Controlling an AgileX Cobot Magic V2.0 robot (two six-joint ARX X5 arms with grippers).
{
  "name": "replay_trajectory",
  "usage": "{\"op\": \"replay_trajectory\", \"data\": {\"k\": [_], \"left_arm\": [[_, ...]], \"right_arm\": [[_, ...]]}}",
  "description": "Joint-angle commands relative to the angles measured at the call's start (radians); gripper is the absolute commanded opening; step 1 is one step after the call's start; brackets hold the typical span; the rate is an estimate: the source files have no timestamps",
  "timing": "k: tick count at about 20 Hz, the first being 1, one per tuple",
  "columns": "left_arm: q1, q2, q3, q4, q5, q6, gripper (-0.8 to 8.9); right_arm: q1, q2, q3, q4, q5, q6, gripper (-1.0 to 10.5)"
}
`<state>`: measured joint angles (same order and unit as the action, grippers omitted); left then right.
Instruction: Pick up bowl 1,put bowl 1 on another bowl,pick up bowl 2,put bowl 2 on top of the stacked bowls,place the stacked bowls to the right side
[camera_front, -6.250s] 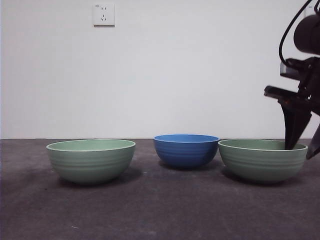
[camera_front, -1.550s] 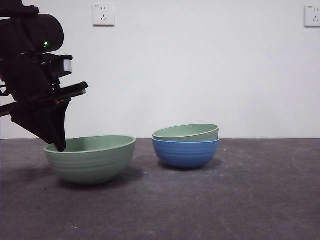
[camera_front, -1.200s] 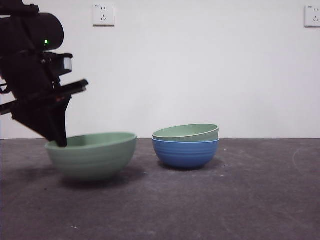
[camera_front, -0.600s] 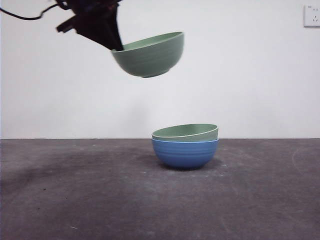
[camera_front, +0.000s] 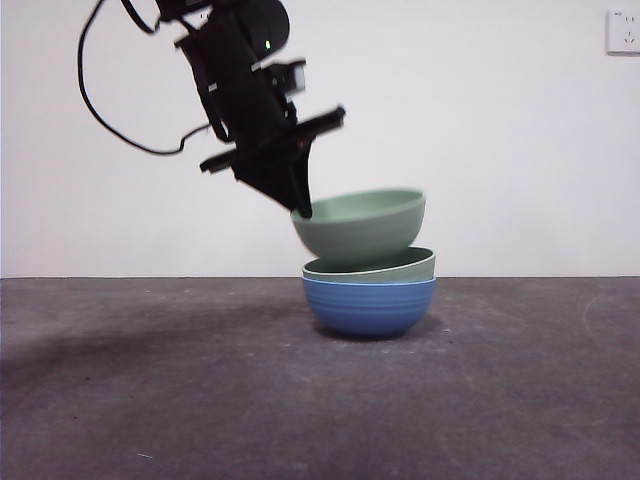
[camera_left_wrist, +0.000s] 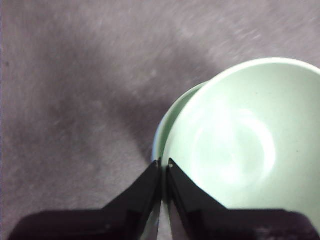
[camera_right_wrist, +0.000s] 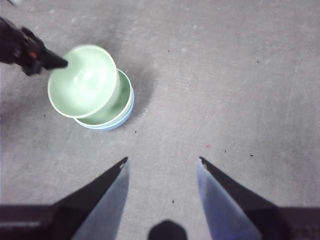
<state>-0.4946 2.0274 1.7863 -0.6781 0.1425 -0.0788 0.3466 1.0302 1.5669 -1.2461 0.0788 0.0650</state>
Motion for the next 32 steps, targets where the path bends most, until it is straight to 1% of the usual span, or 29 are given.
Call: {"op": "replay_trajectory", "data": {"k": [1,10,13,21,23,24,26,27,32], "left_arm": [[-0.003,0.035,0.005,0.011,-0.013,0.003,-0.07],[-0.023,0.048,0.005,0.041,-0.013,0.004,-0.07],[-0.028,0.048,0.005,0.042,-0.038,0.004,-0.08],[-0.055,0.064,0.005,0.034,-0.03,0.005,0.08],[-0.065,0.072,0.005,0.04,-0.034,0.003,0.11],[-0.067,0.074,0.005,0.04,-0.036,0.003,0.69],[-0.067,0.074,0.005,0.043,-0.037,0.003,2.42],[-0.067,0.074,0.005,0.046,-0.037,0.003,2.59],[-0.067,0.065,0.011,0.044,-0.035,0.0,2.61]], "right_arm": [[0.002,-0.004,0.0,0.002,-0.002,0.014,2.2],[0.002,-0.004,0.0,0.001,-0.002,0.024,2.2],[0.002,-0.004,0.0,0.001,-0.002,0.024,2.2],[0.002,-0.004,0.0,0.0,-0.003,0.024,2.2],[0.002,-0.004,0.0,0.0,-0.019,0.024,2.2],[0.002,-0.004,0.0,0.001,-0.04,0.028,2.2],[0.002,-0.004,0.0,0.002,-0.054,0.031,2.2],[0.002,-0.004,0.0,0.002,-0.054,0.031,2.2],[0.002,-0.004,0.0,0.003,-0.055,0.032,2.2]]}}
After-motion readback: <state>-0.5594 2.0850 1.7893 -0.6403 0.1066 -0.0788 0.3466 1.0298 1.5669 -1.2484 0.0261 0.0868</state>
